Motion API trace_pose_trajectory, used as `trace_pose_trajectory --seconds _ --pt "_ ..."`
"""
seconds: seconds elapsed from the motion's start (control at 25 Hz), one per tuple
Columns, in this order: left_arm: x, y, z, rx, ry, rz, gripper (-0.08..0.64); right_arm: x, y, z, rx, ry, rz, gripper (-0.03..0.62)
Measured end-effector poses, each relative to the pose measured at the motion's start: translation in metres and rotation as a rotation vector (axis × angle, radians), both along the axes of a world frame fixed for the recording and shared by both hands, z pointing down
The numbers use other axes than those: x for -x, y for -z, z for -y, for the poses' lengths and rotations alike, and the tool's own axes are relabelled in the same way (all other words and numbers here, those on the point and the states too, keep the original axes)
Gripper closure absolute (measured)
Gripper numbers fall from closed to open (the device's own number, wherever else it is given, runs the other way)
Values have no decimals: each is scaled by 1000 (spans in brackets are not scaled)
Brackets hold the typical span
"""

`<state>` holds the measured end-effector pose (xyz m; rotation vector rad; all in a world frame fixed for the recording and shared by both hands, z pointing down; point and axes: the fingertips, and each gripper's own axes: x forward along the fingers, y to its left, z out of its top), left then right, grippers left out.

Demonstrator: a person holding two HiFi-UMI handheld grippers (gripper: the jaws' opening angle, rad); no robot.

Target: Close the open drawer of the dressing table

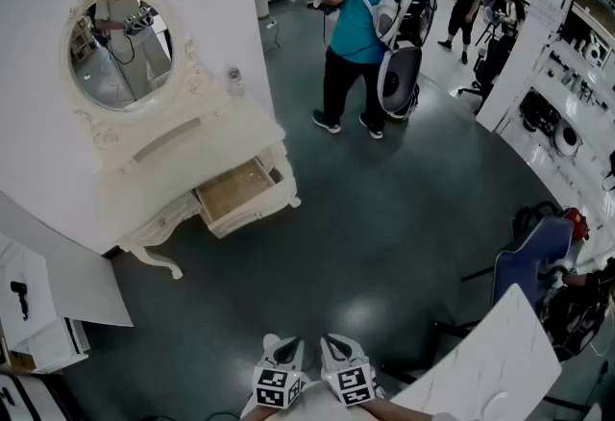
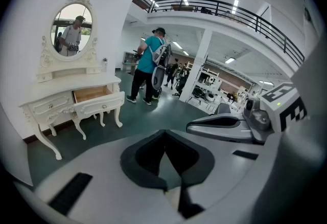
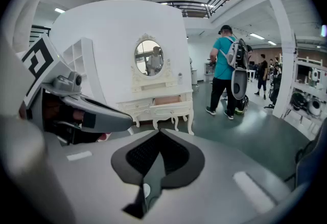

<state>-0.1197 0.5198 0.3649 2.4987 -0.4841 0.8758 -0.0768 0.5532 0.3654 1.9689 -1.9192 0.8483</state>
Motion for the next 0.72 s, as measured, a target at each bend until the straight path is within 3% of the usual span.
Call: trace_pose_trajectory --seconds 0.16,0.4,0.56,0.72 --pt "-17 5 16 -59 24 -24 551 -20 8 3 -57 32 -71 591" --pt "-37 23 35 -167 50 -95 551 -70 42 32 -176 -44 -167 591" --pt "-40 37 46 -157 136 -127 551 -58 49 34 -185 26 -152 591" --pt "-35 32 34 -151 168 -105 551 -55 51 30 -219 74 -78 589"
